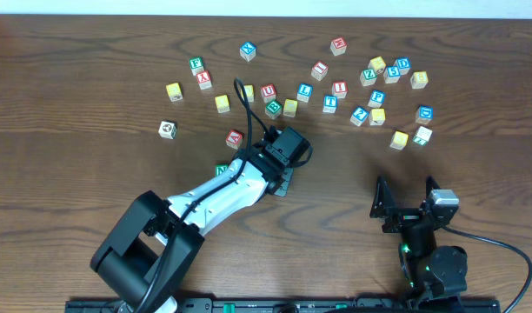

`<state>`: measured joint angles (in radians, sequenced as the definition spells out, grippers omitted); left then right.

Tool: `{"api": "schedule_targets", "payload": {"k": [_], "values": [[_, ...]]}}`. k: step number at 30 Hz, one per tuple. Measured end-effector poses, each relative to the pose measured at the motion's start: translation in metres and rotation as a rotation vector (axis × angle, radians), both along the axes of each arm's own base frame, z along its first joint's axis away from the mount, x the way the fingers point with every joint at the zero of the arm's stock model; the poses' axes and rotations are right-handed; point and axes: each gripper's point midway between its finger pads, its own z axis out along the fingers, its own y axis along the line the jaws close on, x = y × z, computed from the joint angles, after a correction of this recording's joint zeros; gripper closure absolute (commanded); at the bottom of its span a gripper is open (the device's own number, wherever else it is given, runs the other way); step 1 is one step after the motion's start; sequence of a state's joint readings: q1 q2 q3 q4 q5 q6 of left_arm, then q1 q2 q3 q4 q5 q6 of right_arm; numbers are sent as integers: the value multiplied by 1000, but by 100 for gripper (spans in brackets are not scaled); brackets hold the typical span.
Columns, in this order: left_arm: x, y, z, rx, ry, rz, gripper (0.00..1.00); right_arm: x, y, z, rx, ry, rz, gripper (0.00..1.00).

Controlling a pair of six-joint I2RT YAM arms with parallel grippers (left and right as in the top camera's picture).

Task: Spell out NEURIPS
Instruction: 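Lower the green R block beside the U block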

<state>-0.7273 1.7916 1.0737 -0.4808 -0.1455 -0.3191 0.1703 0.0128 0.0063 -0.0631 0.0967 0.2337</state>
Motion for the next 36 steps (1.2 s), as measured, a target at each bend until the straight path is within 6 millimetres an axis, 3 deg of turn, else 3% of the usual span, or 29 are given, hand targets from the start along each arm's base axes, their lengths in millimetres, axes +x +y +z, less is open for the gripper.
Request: {"api": "schedule_targets", "payload": {"k": [36], "values": [[7, 12, 0, 19, -5, 33, 93, 0, 0, 0, 0, 0, 0, 1]]}}
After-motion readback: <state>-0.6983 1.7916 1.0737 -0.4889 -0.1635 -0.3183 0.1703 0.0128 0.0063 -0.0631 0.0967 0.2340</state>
